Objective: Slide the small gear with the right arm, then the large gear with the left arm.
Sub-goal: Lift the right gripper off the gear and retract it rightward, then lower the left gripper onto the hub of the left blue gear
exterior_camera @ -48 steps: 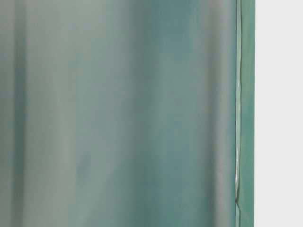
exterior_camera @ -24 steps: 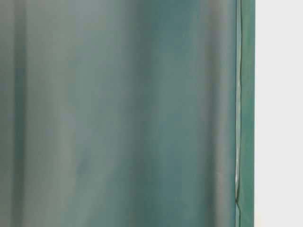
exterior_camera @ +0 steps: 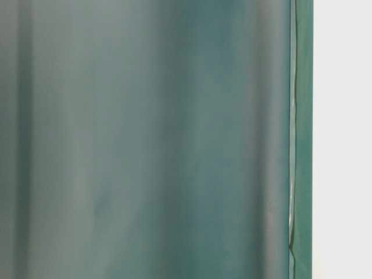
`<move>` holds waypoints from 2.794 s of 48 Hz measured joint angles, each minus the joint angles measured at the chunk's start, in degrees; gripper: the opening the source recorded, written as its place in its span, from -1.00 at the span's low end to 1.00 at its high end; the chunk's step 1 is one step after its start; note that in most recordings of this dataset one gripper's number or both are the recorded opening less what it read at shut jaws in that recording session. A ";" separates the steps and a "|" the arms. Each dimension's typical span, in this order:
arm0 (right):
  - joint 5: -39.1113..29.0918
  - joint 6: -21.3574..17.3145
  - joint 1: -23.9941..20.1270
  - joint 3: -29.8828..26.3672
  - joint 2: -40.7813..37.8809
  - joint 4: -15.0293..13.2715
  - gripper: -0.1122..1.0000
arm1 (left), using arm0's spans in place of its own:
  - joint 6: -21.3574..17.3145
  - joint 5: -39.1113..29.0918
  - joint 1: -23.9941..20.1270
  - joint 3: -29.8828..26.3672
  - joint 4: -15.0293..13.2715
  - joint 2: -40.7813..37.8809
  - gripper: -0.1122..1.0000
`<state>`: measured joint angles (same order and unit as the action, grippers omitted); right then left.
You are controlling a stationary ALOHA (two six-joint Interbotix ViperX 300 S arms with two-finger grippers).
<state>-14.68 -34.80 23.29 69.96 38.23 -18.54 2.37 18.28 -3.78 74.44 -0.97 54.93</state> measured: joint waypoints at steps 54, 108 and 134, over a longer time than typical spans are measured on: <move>6.86 0.18 -0.26 -0.44 18.02 -1.85 0.11 | -0.18 -0.79 -4.92 0.35 0.09 1.23 -0.80; 7.03 -0.18 -1.23 0.97 17.84 -1.85 0.11 | 2.46 -34.89 -16.08 -6.06 0.09 -12.74 -0.80; 7.03 -0.18 -1.41 1.58 17.75 -1.76 0.11 | 2.55 -32.34 -17.75 -6.50 0.00 -26.54 -0.80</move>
<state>-7.65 -34.98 21.88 71.54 55.99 -20.30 4.92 -14.06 -21.53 67.94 -0.97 28.39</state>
